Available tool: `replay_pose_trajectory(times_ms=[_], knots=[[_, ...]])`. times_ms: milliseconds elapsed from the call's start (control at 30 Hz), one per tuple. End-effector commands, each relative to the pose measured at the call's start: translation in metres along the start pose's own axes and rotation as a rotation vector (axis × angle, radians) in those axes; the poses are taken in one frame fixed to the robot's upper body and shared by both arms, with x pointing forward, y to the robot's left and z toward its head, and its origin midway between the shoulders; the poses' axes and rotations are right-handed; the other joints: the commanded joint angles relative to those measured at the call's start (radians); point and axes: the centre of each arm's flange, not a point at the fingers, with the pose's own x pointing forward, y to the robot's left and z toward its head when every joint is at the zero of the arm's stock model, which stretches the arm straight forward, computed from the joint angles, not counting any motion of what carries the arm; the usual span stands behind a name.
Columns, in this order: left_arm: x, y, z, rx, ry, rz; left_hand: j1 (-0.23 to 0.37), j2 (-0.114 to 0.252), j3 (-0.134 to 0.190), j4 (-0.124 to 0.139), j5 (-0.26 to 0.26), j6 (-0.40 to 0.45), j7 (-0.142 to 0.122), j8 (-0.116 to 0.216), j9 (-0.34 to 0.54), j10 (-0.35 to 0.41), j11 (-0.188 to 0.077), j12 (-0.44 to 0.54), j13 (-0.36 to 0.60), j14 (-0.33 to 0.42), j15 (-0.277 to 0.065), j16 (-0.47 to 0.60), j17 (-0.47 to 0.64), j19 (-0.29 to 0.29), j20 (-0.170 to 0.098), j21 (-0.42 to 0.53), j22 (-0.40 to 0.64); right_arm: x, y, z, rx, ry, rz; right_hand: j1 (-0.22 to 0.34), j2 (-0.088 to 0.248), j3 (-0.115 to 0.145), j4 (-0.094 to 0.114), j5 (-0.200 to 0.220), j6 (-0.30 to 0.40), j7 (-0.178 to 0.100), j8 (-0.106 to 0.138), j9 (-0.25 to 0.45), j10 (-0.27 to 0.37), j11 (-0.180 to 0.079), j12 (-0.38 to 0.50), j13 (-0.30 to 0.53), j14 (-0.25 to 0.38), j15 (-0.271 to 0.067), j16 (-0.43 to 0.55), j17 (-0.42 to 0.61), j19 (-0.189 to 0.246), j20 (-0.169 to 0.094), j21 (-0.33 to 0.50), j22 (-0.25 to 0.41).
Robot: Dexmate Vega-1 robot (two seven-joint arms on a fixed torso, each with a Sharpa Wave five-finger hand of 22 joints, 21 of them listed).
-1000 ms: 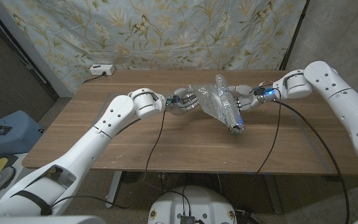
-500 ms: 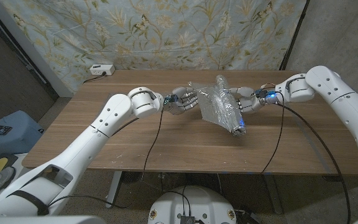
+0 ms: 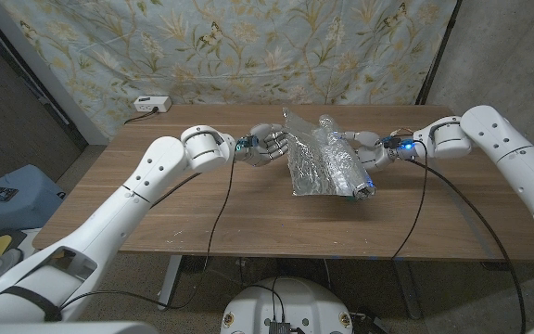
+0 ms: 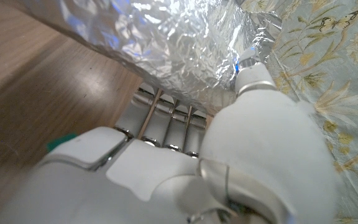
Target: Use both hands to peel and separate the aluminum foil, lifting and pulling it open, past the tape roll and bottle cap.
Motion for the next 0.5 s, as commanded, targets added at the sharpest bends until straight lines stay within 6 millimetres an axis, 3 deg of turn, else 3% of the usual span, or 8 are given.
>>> replay_pose_trajectory(times_ms=[33,500], knots=[[-0.0072,0.0031,0.0081,-0.016,-0.018,-0.002,0.004,0.0,0.006,0.003,0.0,0.003,0.009,0.001,0.006,0.024,-0.018,0.003,0.006,0.007,-0.001,-0.001,0.006,-0.003,0.0,0.008,0.002,-0.0006,-0.001,-0.0056,0.04,-0.009,0.025,-0.055,0.109,0.009,0.016,-0.001,-0.011,-0.001,-0.009,0.0,-0.001,0.006,-0.002,0.006,0.003,0.012,-0.003,0.002,0.003,0.007,-0.001,0.002],[-0.0055,0.0042,0.0105,-0.019,-0.019,-0.002,0.005,0.0,0.006,0.002,-0.001,0.006,0.006,0.0,0.007,0.026,-0.02,0.002,0.009,0.007,-0.005,-0.002,0.011,-0.006,-0.002,0.016,0.001,0.0041,-0.0019,-0.0053,0.055,-0.042,0.081,-0.077,0.097,-0.003,0.018,-0.003,-0.025,0.002,-0.021,-0.004,-0.006,0.005,-0.002,0.007,-0.001,0.014,-0.007,0.005,0.002,0.011,-0.003,0.001]])
